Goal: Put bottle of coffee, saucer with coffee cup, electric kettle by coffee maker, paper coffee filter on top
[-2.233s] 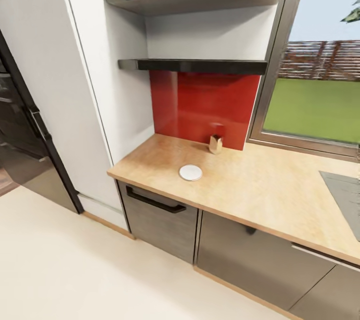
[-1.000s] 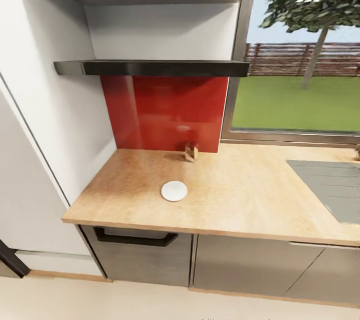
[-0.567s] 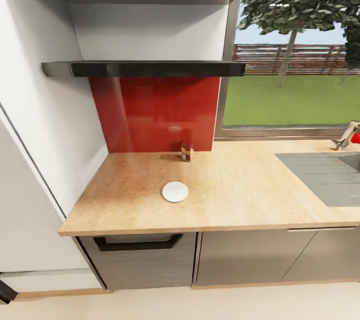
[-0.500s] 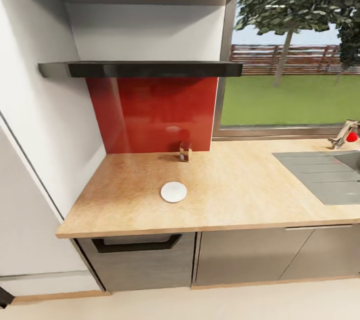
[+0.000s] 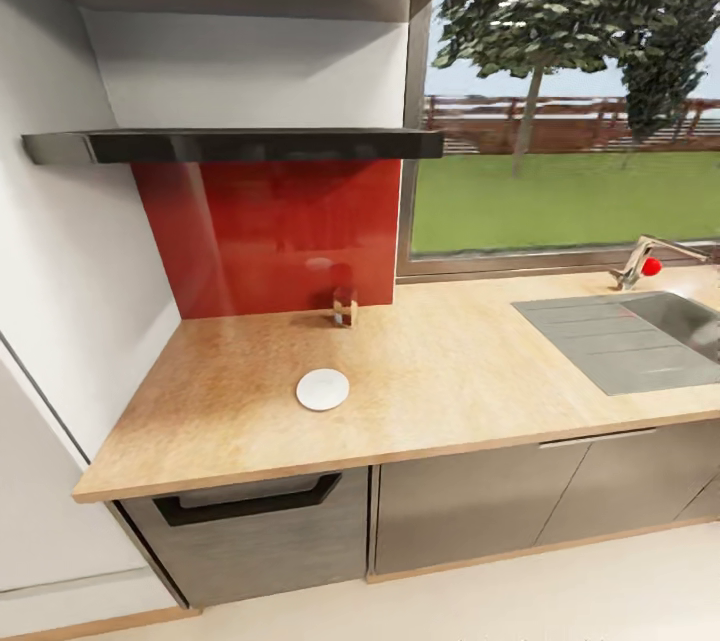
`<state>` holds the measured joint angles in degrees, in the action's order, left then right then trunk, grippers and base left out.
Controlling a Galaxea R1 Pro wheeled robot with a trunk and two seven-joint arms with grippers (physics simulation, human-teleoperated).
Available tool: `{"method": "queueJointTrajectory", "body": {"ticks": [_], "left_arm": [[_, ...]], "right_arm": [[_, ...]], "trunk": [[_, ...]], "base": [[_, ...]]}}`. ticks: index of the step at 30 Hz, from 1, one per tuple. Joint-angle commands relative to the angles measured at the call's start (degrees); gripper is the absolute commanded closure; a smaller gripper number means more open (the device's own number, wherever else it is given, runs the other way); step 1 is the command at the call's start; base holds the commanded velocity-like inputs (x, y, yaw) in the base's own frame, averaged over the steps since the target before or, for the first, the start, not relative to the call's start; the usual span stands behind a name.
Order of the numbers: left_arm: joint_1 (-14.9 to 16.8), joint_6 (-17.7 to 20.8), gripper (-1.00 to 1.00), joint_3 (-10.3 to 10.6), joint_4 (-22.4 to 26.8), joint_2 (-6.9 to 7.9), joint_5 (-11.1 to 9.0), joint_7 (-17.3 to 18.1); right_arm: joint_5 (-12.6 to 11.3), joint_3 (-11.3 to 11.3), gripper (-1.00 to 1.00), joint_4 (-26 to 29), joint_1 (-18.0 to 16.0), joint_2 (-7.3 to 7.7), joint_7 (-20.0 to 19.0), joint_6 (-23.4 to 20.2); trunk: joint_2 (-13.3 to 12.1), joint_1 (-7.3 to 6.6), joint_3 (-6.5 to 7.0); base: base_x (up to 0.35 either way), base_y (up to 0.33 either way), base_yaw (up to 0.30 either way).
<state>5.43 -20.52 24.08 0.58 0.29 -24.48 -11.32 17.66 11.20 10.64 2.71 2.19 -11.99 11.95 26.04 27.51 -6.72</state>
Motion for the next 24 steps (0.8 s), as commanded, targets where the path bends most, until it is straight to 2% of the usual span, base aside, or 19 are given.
{"method": "queueJointTrajectory", "body": {"ticks": [1,10,13,16,20,23,24], "left_arm": [[0.02,-0.1,-1.0,0.5,0.03,-0.01,-0.31,-0.24],[0.02,-0.13,-1.0,0.53,0.14,-0.37,-0.28,-0.22],[0.28,0.06,-1.0,1.0,0.79,-0.43,0.48,-0.24],[0.85,-0.03,-1.0,1.28,1.54,-0.17,0.74,-0.22],[2.6,-0.18,-1.0,1.27,7.81,0.32,0.82,-0.12],[3.65,-0.75,-1.0,1.21,19.3,1.33,0.78,1.32],[3.7,-0.89,-1.0,1.19,21.0,1.46,0.77,1.84]], "right_arm": [[0.46,0.49,-1.0,0.27,0.02,-0.01,-0.33,0.09],[0.41,0.57,-1.0,0.6,0.02,0.01,-0.38,0.13],[0.52,0.58,-1.0,0.68,0.02,0.41,-0.25,0.1],[0.55,0.58,-1.0,4.16,-0.05,0.5,-0.38,0.09],[0.59,0.49,-1.0,13.82,-0.06,0.44,-0.7,0.0],[0.53,0.17,-1.0,22.41,-0.08,0.16,-1.52,0.11],[0.53,0.07,-1.0,23.43,-0.1,0.1,-1.94,0.13]], "trunk": [[0.09,0.03,-0.09],[0.09,0.03,-0.09],[0.09,0.03,-0.09],[0.09,0.03,-0.09],[0.09,0.03,-0.09],[0.09,0.03,-0.09],[0.09,0.03,-0.09]], "base": [[0.0,0.0,-0.012],[-0.034,0.0,-0.002],[-0.056,0.0,0.0],[-0.015,0.0,0.0],[-0.003,0.0,0.0],[0.0,0.0,0.0],[0.0,0.0,0.0]]}}
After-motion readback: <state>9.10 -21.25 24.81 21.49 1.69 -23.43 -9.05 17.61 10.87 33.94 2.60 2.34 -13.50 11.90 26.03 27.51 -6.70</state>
